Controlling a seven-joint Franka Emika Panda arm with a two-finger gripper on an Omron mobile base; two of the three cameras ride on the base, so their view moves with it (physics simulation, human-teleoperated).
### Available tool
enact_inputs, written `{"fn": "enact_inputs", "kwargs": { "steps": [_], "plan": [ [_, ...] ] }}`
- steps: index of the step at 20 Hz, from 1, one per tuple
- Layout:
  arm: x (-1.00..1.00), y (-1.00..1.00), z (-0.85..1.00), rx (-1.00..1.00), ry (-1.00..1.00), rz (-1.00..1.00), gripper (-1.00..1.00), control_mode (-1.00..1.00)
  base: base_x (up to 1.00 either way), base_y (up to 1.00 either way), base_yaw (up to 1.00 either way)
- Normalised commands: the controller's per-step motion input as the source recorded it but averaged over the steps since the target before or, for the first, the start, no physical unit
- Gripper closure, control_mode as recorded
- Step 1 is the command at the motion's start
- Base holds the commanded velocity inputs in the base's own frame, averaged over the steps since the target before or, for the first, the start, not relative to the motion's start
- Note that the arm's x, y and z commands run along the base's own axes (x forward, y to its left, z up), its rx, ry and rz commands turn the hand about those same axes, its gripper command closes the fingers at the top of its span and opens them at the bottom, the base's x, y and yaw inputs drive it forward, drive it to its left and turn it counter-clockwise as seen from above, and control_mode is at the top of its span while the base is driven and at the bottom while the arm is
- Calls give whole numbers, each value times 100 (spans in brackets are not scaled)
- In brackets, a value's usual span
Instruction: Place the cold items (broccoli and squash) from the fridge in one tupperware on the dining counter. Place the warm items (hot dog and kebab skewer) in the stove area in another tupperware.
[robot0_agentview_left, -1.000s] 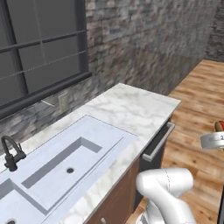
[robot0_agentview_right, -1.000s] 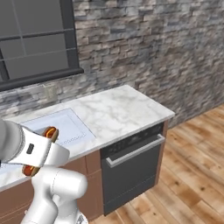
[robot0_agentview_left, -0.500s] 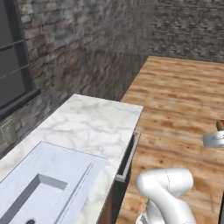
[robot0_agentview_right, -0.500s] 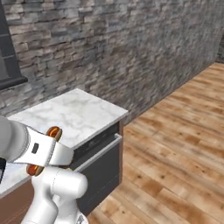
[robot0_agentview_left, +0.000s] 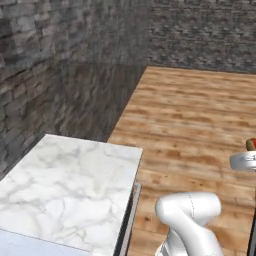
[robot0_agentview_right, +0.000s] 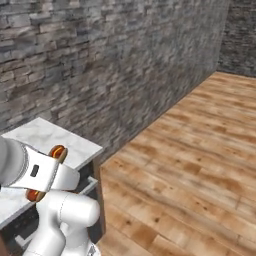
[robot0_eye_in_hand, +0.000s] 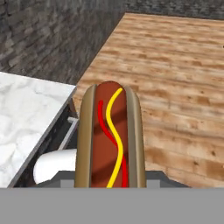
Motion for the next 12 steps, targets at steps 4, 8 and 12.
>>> {"fn": "enact_inputs", "kwargs": {
  "steps": [4, 8, 12],
  "plan": [
    [0, 0, 0, 0, 0, 0, 100, 100, 100, -60, -33],
    [0, 0, 0, 0, 0, 0, 100, 100, 100, -56, -44],
    [0, 0, 0, 0, 0, 0, 100, 100, 100, -48, -52]
  ]
}}
